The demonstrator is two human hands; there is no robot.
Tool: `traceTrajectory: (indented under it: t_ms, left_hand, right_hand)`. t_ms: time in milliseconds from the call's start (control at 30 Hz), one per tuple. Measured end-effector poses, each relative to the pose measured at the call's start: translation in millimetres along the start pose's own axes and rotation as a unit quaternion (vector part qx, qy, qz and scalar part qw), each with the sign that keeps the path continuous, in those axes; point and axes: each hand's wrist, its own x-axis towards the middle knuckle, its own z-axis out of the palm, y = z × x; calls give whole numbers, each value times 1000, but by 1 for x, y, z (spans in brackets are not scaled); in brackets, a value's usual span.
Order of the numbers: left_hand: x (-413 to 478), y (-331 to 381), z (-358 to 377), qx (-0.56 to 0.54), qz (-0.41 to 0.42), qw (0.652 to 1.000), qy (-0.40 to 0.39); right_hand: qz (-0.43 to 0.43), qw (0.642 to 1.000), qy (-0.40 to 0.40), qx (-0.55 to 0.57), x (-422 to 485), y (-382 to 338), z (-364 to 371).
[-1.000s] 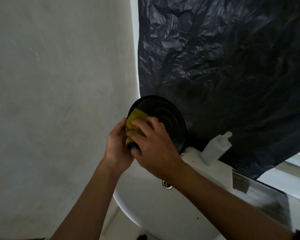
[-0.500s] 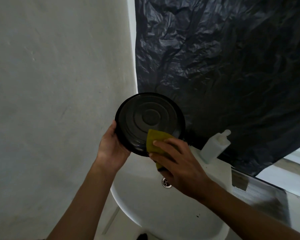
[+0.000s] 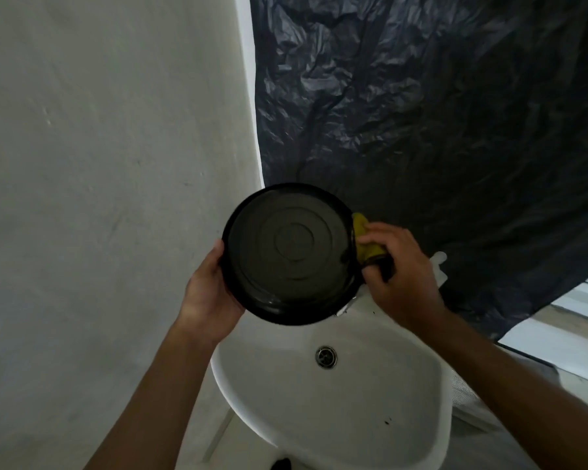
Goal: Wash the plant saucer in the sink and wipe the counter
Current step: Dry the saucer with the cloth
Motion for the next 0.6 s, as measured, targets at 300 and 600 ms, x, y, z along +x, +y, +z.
traceTrajectory:
  t_ms: [300,600]
  left_hand:
    - [-17,-9,29,153,-29,987,-50]
    - [-14,-14,35,135,-30,989,-58]
  right_hand:
    - [-15,997,-74,-10,65,-26,3]
    - [-172,958,-191,-127,48,-86,34]
